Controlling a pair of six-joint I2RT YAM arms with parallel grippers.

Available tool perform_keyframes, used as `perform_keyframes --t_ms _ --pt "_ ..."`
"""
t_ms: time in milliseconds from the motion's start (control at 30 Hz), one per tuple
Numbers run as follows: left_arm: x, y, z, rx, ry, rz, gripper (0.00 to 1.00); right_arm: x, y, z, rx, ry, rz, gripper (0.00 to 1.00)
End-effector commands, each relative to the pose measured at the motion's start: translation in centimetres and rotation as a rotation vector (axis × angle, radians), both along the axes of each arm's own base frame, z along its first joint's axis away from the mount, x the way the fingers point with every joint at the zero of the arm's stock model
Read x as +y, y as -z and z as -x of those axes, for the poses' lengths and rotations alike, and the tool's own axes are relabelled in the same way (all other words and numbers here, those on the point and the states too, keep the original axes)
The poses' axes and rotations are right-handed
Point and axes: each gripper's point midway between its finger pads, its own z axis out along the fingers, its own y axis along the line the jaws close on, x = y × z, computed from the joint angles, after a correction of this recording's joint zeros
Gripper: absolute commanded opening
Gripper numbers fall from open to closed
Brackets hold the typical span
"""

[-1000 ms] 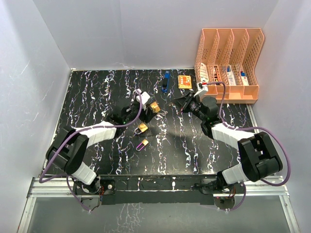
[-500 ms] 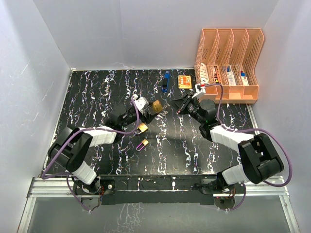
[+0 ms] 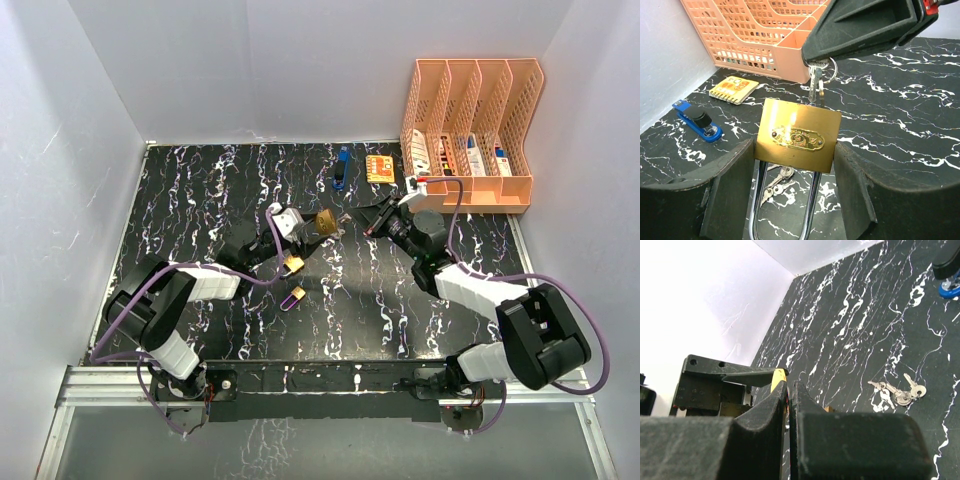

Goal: Unlock with the key

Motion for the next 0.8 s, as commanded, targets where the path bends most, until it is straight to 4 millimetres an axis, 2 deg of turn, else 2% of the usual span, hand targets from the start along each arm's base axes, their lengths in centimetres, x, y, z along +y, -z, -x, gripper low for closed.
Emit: perform_keyframes --t_ms 0,767 --pt "-0.7 -4.3 0.6 -0.159 0.055 0.075 0.0 -0.4 -3.7 0.1 -0.114 0.03 -0.051 0.0" --pt "-1.1 -4.8 0.8 -0.171 0.061 0.077 0.0 1.0 -2.8 0.2 -0.075 0.004 -0.046 0.0"
